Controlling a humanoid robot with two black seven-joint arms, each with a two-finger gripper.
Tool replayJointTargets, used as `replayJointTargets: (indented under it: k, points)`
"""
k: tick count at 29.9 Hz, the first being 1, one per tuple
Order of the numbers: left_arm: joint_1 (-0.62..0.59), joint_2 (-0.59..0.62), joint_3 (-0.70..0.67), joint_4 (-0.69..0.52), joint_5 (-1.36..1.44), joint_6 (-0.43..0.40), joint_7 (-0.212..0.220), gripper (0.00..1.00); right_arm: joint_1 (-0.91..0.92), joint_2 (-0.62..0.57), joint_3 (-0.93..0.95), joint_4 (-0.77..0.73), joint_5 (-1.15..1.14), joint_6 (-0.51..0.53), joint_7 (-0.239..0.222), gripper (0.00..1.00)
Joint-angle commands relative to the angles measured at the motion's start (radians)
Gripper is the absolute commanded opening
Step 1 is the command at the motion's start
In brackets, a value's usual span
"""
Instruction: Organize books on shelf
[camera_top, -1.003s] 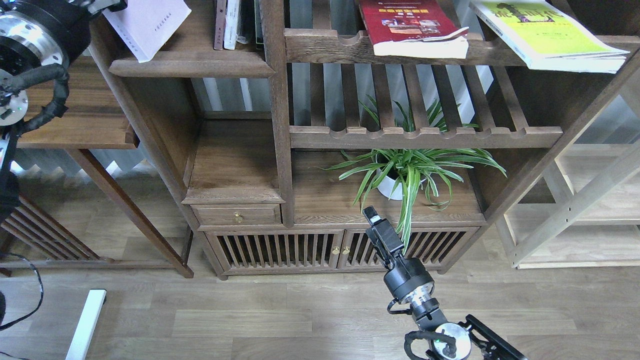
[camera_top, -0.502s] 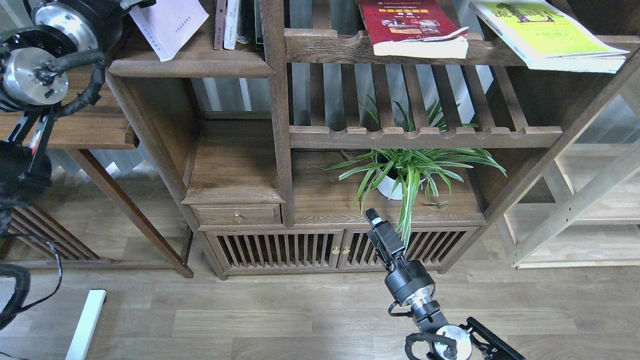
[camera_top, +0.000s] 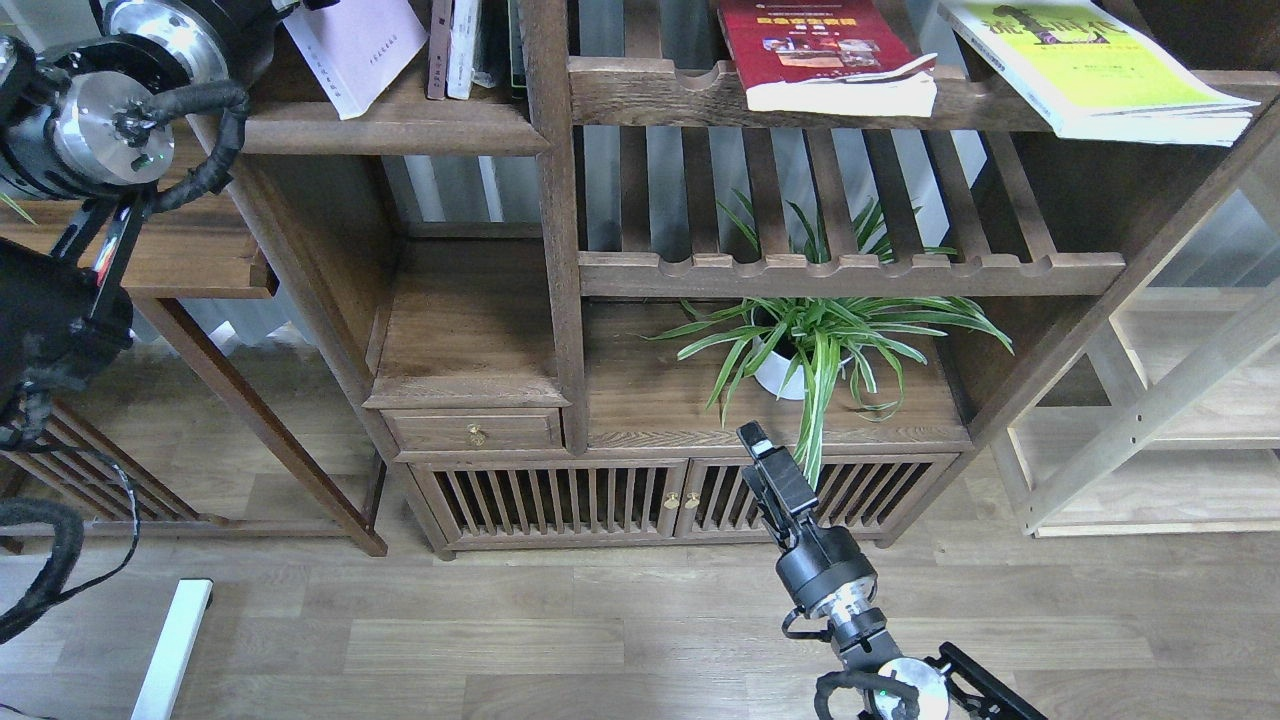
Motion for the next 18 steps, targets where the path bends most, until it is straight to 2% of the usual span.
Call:
replayJointTargets:
  k: [1, 8, 13, 18]
  points:
    - [-0.006, 0.003, -0.001, 0.009, 0.0, -0.001, -0.022, 0.04, -0.005, 0.0, 0.0, 0.0, 0.0, 0.0, 0.0, 0.99]
    - [-0.031, 0.006, 0.005, 0.058, 0.0, -0.014, -0.062, 0.04, -0.011, 0.0, 0.0, 0.0, 0.0, 0.0, 0.0, 0.99]
    - [-0.083, 0.001, 0.063, 0.113, -0.003, -0.016, -0.1, 0.03, -0.018, 0.0, 0.0, 0.001, 0.0, 0.0, 0.0, 0.99]
    - [-0.113, -0.026, 0.1, 0.161, -0.009, -0.017, -0.12, 0.03, -0.03, 0.0, 0.005, 0.001, 0.0, 0.0, 0.0, 0.99]
